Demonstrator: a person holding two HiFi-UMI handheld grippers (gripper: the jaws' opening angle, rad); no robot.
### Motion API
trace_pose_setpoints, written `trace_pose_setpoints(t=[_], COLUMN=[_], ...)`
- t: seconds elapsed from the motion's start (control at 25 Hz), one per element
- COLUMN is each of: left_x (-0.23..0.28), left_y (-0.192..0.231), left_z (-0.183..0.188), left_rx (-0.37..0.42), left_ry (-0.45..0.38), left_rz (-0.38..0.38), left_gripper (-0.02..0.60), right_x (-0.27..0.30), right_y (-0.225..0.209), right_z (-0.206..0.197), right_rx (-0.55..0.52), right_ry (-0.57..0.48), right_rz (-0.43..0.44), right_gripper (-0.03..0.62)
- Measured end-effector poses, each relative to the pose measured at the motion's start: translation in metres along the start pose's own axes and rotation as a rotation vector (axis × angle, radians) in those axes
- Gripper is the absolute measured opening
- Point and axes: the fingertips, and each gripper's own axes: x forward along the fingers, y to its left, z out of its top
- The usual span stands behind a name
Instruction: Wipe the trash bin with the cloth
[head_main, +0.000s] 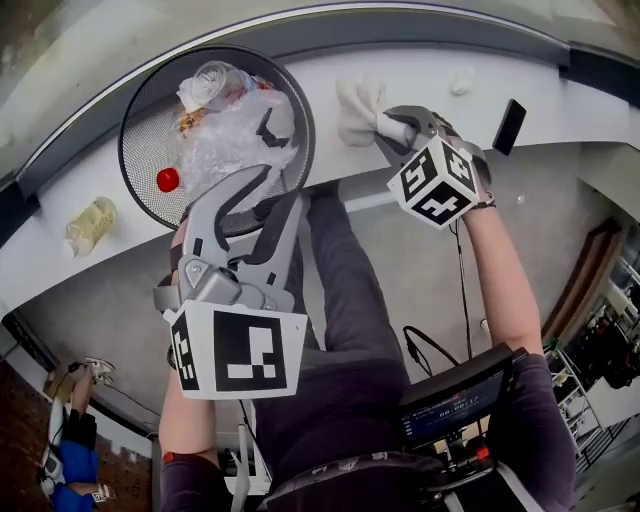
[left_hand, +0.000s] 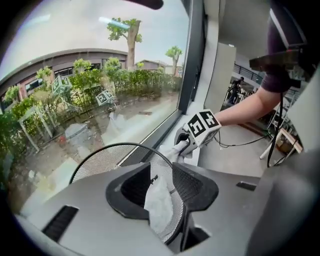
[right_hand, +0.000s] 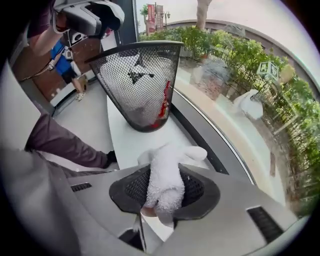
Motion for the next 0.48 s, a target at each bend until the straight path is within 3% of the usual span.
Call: trace_pose_setpoints(t=[0.16,0.28,0.36,0.48], left_x=[-0.012,-0.014,-0.014,-0.021], left_y=[0.015,0.017,0.016,0.016], left_z=[-0.005,-0.009,-0.010,0.000], left_rx=[0.048,0.021,0.039,0.084], left_ry=[0.010,0.005,0.008,-0.013], left_rz=[0.073,0.073,0.082,0.104], left_gripper=[0.115,0.115,0.115,0.115], right_x=[-0.001,-0.008,-0.014,-0.037], right_y=[-0.012,-0.025,-0.029,-0.045], right_z=[-0.001,0.001,0.000,0.007], right_rx=[0.022,0.071,0.083,0.043], right_ry=[0.000,-0.032,-0.029,-0.026], right_rz=[-0.046,-0.082,-0.088,-0.157], right_gripper=[0.141,0.163,0.198,0.198])
